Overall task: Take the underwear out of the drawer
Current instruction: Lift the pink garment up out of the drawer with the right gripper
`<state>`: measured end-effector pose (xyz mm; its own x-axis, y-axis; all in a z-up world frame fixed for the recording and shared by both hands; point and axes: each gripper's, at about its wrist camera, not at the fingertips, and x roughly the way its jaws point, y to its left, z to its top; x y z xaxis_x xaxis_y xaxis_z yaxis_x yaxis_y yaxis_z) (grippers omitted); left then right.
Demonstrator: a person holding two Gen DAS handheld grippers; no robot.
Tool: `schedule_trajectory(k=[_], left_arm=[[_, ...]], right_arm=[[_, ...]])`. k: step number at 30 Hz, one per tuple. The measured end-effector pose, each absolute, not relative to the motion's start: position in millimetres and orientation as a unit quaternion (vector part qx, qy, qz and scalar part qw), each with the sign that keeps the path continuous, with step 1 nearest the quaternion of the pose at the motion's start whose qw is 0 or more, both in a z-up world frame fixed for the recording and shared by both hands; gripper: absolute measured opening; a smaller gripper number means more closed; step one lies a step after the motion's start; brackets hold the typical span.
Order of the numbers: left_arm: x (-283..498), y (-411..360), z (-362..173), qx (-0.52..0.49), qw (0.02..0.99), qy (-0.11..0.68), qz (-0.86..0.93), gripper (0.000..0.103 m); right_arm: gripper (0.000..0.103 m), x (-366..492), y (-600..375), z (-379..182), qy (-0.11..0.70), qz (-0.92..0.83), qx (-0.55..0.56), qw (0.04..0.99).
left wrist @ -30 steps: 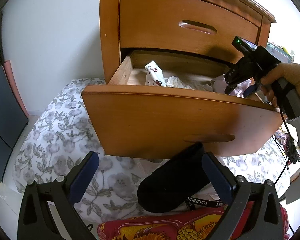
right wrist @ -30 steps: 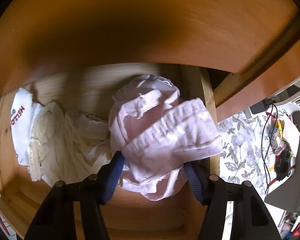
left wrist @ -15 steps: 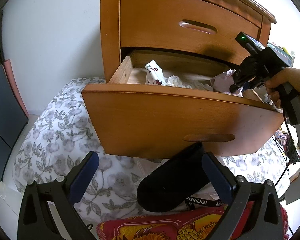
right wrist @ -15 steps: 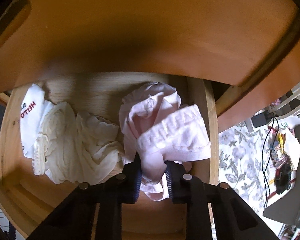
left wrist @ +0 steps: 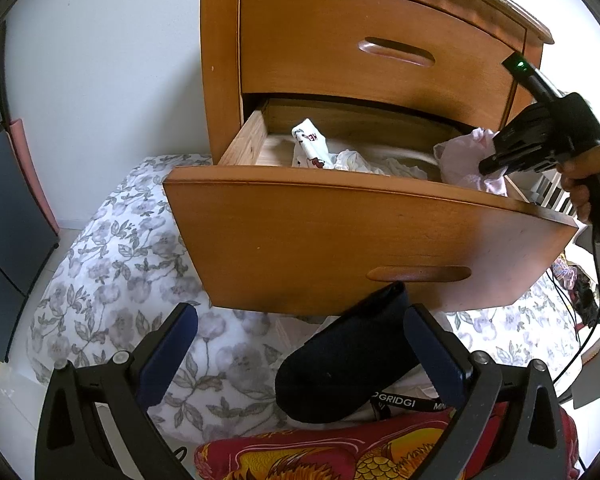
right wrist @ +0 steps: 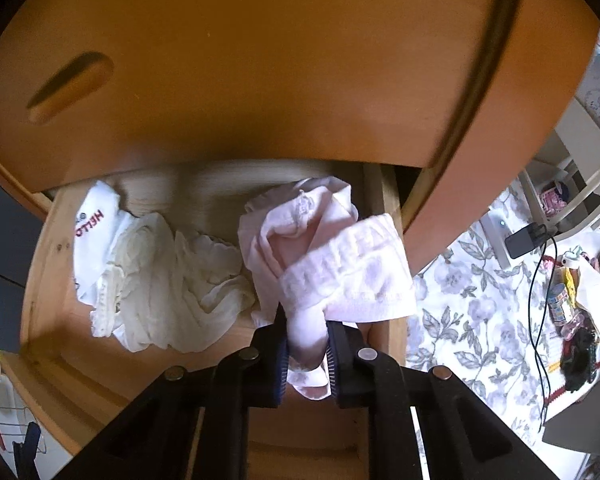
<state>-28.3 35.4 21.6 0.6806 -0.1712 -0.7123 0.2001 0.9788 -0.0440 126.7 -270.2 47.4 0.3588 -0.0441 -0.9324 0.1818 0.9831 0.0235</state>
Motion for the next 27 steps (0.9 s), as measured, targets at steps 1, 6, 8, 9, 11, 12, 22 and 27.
schedule_trajectory(k=[1, 6, 8, 9, 11, 12, 22, 27], left_arm=[[-28.5, 35.3, 21.7, 0.019, 0.917, 0.387, -0.101, 0.103], [-26.9, 35.0, 22.0, 0.018, 0.916, 0.389, -0.099, 0.103], [-26.9, 35.2, 22.2, 0.017, 0.916, 0.389, -0.098, 0.103], [-27.2, 35.5, 22.1, 0.018, 0.916, 0.389, -0.098, 0.103], [-26.6, 35.1, 22.2, 0.018, 0.916, 0.39, -0.096, 0.103], [-26.6, 35.4, 22.3, 0.018, 0.916, 0.39, -0.096, 0.103], [-29.4, 34.3, 23.5, 0.025, 0.917, 0.388, -0.085, 0.103], [-29.6, 34.9, 23.9, 0.028, 0.918, 0.387, -0.081, 0.102]], right_arm=[[0.016, 123.8, -270.3, 50.2, 0.559, -0.067, 0.062, 0.824], [0.016, 112.1, -270.0, 61.0, 0.544, -0.058, 0.065, 0.834], [0.016, 105.9, -269.6, 68.8, 0.536, -0.054, 0.066, 0.84], [0.016, 104.5, -268.6, 72.0, 0.533, -0.052, 0.066, 0.842], [0.016, 98.1, -267.8, 83.5, 0.525, -0.049, 0.068, 0.847], [0.016, 96.6, -267.3, 86.5, 0.521, -0.047, 0.069, 0.849], [0.015, 69.6, -257.0, 151.7, 0.465, -0.025, 0.066, 0.882], [0.015, 55.2, -252.9, 178.9, 0.434, -0.015, 0.065, 0.899]])
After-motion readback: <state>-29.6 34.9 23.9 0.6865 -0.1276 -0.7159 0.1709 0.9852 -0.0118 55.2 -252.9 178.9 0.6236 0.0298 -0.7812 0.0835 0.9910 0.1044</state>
